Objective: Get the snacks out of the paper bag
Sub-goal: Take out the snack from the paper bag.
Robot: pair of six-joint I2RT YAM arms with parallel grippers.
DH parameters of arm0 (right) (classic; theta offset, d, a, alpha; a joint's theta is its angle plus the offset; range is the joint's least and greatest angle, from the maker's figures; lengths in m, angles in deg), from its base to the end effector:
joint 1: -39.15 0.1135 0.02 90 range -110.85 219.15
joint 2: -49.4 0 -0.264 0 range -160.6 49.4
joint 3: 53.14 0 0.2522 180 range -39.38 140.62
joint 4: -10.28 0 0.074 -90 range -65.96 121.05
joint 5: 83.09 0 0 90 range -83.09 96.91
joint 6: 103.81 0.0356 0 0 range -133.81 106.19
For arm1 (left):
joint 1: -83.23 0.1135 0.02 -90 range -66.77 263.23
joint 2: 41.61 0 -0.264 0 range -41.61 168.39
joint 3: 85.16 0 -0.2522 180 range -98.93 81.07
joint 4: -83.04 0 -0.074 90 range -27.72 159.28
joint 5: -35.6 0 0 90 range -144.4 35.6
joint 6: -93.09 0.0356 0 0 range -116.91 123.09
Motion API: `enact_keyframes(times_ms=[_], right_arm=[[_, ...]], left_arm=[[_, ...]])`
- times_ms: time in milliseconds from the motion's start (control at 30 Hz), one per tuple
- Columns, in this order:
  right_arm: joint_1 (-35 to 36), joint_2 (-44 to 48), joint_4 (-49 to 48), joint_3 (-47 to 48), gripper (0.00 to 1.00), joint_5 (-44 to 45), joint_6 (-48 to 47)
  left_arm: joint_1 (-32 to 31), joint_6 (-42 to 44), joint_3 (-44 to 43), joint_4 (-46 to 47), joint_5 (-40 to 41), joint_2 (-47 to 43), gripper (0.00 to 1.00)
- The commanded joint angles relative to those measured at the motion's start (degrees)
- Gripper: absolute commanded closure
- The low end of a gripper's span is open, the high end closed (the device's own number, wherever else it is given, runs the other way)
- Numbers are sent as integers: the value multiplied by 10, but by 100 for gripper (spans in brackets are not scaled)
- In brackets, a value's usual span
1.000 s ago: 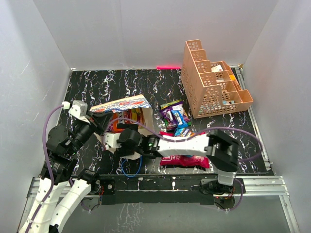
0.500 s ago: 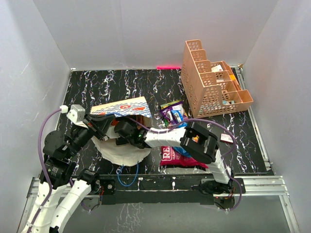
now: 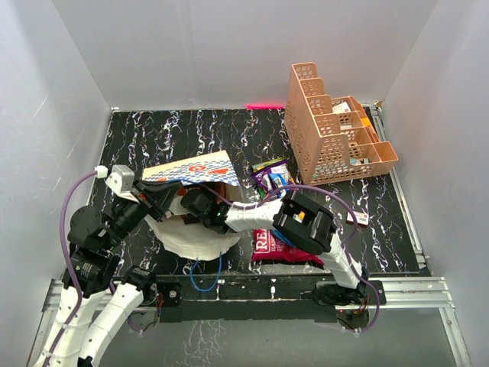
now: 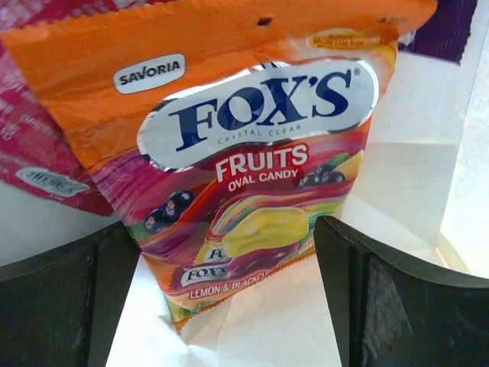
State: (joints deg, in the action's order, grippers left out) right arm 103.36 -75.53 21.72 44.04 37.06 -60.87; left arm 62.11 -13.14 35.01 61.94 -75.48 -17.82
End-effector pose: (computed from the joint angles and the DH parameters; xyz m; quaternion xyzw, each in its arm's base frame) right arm 0.2230 0.4204 0.1463 -0.6570 0.5844 -0.1705 0.4446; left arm 0.0756 -0.0429 0.3960 0.1705 0.5922 -0.3552 0.7029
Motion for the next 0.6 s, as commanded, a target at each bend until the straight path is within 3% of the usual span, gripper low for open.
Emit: enact_keyframes(times_ms=[0, 233, 367, 500, 567], right_arm=[[-10, -23, -84, 20, 1, 53, -31], [-10, -43, -167, 21, 5, 68, -57], [-14, -50, -185, 34, 38, 61, -65], [-15, -57, -190, 51, 45, 57, -69], [-15, -57, -190, 55, 56, 56, -70]], left_arm=[[-1, -7, -3, 20, -13, -7, 100], [-1, -4, -5, 17, -12, -8, 100], [-2, -1, -8, 11, -9, -9, 100], [-1, 4, -11, 4, -6, -10, 100], [-1, 7, -12, -1, -2, -11, 100]])
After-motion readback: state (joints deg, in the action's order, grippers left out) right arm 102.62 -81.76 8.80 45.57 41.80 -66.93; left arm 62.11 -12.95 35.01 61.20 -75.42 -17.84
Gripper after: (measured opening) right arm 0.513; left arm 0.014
